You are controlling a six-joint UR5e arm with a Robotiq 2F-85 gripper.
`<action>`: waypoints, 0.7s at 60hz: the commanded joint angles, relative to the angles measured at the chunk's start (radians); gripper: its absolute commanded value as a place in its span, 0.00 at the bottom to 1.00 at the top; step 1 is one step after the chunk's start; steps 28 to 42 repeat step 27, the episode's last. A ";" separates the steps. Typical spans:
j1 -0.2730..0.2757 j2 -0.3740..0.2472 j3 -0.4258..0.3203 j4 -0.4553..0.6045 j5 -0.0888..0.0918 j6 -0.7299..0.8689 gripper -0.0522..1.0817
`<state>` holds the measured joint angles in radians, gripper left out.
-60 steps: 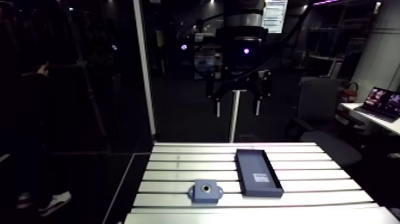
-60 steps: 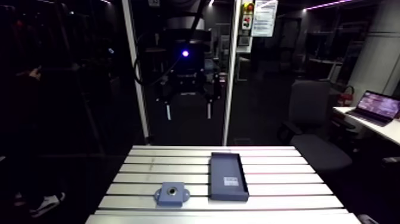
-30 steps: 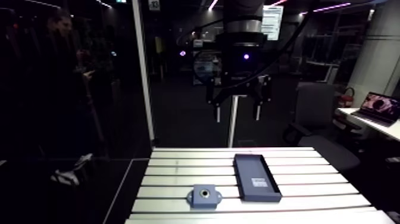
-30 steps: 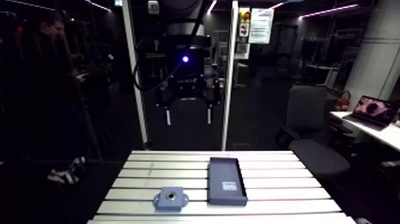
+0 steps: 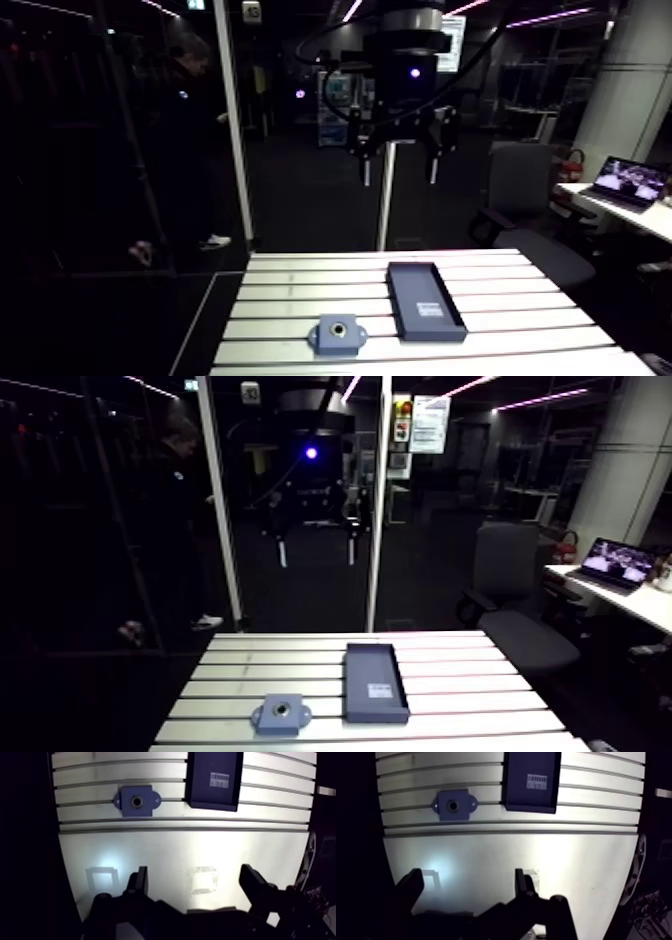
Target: Pick up the bearing and press it into the housing until flush.
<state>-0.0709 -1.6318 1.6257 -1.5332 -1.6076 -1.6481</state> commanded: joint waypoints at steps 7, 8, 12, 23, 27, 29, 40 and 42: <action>-0.012 0.014 -0.031 0.011 0.017 0.003 0.05; -0.012 0.014 -0.031 0.011 0.020 0.006 0.05; -0.012 0.014 -0.032 0.011 0.024 0.003 0.05; -0.010 0.017 -0.032 0.009 0.027 0.006 0.05; -0.010 0.019 -0.035 0.009 0.027 0.006 0.05; -0.010 0.019 -0.035 0.009 0.027 0.006 0.05; -0.010 0.019 -0.035 0.009 0.027 0.006 0.05; -0.010 0.019 -0.035 0.009 0.027 0.006 0.05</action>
